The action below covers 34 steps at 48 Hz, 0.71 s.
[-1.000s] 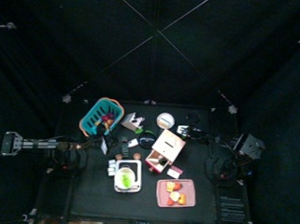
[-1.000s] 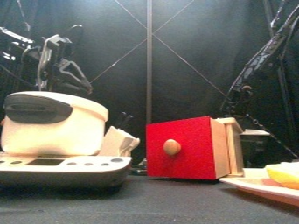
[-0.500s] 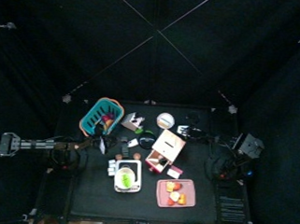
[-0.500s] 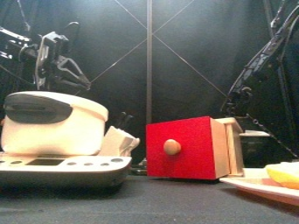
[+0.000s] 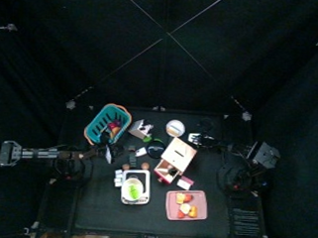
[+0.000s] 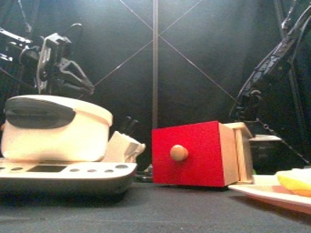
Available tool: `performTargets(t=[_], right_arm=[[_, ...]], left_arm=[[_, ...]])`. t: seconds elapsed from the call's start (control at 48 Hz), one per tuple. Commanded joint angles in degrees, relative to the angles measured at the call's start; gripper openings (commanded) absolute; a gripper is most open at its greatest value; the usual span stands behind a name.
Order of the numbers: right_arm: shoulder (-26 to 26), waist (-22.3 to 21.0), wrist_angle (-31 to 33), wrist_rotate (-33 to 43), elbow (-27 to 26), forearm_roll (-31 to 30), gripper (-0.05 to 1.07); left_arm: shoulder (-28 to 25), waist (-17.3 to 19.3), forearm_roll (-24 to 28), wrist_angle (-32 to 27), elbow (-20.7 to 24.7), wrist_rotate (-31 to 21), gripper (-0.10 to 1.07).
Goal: Grab pea
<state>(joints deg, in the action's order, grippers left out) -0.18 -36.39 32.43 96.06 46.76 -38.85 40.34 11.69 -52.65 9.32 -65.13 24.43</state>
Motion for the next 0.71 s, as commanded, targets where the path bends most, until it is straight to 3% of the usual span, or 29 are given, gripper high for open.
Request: performTargets(t=[0.0,0.688], right_arm=[[-2.20,0.09,0.09,-0.09,-1.23,-0.18,0.56],[-3.96,0.09,0.00,-0.35,-1.85,-1.85,0.56]], left_arm=[[0.00,0.18,-0.09,0.26,0.79,0.09,0.57],[0.00,0.18,-0.09,0.35,0.53,0.09,0.57]])
